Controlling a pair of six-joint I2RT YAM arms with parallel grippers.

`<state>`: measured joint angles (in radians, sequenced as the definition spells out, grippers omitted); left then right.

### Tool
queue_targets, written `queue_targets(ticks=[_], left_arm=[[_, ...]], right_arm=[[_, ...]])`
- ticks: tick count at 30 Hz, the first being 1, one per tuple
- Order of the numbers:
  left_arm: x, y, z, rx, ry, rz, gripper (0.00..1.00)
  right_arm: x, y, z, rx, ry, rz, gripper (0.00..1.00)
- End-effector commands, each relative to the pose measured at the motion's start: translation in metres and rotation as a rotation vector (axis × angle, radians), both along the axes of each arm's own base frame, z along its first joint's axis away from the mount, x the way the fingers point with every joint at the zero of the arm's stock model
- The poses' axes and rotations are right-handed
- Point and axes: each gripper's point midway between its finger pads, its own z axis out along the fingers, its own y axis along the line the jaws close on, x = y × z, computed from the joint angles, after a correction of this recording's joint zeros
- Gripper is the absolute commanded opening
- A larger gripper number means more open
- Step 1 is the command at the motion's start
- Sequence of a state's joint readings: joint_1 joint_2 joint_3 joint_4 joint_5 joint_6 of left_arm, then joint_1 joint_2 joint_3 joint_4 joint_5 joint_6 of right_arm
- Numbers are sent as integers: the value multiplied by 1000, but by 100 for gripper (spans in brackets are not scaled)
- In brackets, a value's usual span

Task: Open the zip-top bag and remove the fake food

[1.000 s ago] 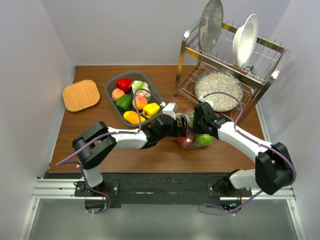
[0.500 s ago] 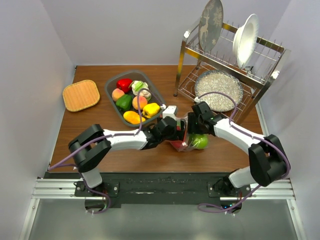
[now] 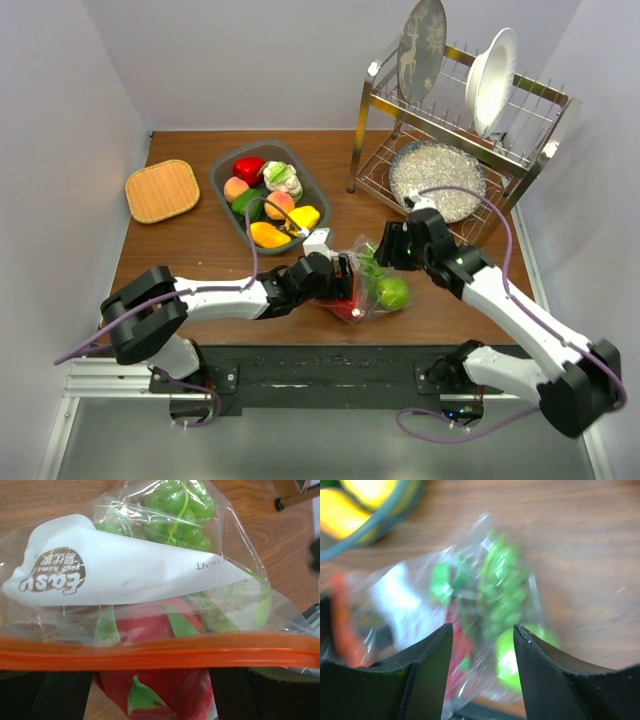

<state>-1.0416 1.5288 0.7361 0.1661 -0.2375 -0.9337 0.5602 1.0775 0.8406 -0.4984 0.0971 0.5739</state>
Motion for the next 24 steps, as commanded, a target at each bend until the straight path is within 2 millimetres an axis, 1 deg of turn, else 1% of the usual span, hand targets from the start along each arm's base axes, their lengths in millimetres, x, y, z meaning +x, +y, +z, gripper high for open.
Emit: queue_targets(ticks=[1,3,4,6,7,10,11,12,13,16,19,24], left_arm=[[11,1,26,-146,-17,131,40],[17,2,35,-169,-44,163,38],[19,2,38,-177,-54,172,38],[23,1,48,-209,-84,185,37],[25,0,55,-220,-97,185,36],[27,1,62,-220,-125,186,36],[29,3,66,-223,-137,193,36],[29,4,68,-222,-144,195,36],[28,7,72,-231,-155,197,36],[30,15,81,-237,-188,215,36],[30,21,89,-240,-218,218,35],[26,20,95,-235,-242,174,33]], right_arm=[[-54,14,-26,75,111,28,54],[-64,20,-26,125,110,14,53],[-73,20,-38,120,135,22,53],[-75,23,-45,143,151,10,53],[-76,22,-52,139,163,6,53],[-68,18,-61,106,155,-35,54],[-64,16,-61,89,143,-42,55],[-61,15,-67,57,149,-50,54],[-55,13,-66,38,137,-65,55],[-44,4,-73,-44,134,-91,53],[-38,-6,-80,-97,133,-119,52],[-33,-18,-78,-128,117,-149,53]])
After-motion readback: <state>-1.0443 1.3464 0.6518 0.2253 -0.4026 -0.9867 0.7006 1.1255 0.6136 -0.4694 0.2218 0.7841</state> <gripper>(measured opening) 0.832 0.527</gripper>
